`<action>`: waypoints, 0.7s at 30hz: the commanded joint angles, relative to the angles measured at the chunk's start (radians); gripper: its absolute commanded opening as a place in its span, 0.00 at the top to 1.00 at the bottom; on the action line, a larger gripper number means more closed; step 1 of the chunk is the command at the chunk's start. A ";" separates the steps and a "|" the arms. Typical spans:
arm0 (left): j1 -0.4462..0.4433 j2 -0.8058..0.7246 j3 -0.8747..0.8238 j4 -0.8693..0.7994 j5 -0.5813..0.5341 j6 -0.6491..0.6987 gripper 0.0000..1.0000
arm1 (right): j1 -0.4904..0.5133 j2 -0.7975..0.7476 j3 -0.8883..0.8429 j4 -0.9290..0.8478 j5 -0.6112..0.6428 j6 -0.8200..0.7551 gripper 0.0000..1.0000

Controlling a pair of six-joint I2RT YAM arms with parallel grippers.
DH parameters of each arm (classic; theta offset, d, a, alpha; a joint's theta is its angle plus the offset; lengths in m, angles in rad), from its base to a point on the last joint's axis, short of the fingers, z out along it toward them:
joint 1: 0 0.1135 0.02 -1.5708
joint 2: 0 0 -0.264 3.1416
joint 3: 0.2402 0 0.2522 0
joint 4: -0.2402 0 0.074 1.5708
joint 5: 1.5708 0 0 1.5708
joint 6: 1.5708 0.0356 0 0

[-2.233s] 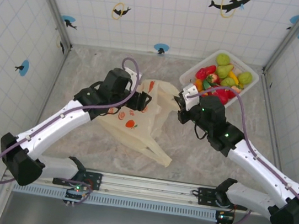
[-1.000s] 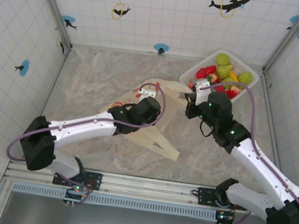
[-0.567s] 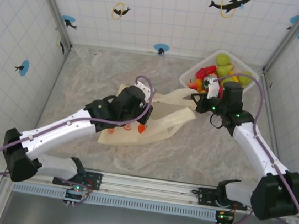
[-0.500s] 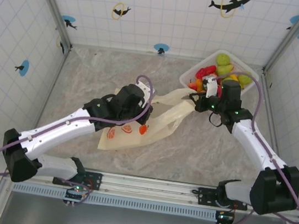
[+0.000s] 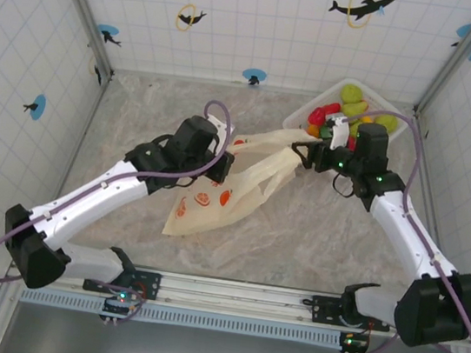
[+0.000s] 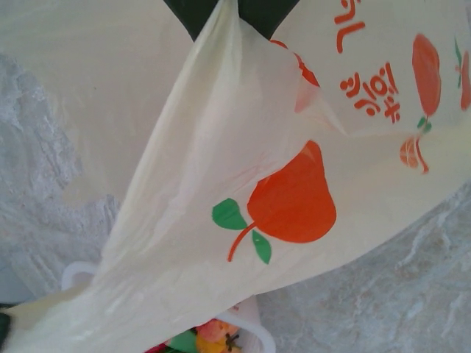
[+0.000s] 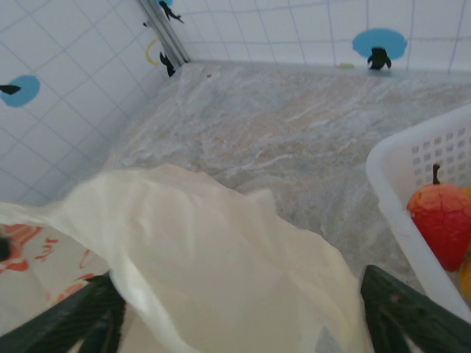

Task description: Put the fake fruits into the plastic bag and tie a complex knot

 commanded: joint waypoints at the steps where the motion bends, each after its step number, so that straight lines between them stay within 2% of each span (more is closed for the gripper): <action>1: 0.003 0.057 0.064 -0.038 -0.015 -0.059 1.00 | -0.003 -0.057 -0.013 -0.013 0.009 0.001 0.07; 4: 0.003 0.100 0.098 -0.068 -0.027 -0.074 1.00 | -0.004 -0.096 -0.005 -0.029 0.015 0.009 0.01; 8: 0.003 0.139 0.136 -0.066 0.000 -0.072 1.00 | -0.001 -0.126 0.015 -0.123 0.056 0.000 0.00; 11: 0.003 0.162 0.161 -0.072 0.013 -0.065 1.00 | 0.029 -0.140 0.022 -0.192 0.074 -0.075 0.00; 15: 0.003 0.188 0.186 -0.096 0.010 -0.052 1.00 | 0.091 -0.145 0.038 -0.286 0.178 -0.168 0.00; 21: 0.003 0.204 0.202 -0.130 -0.015 -0.035 1.00 | 0.061 -0.131 0.106 -0.305 0.206 -0.104 0.00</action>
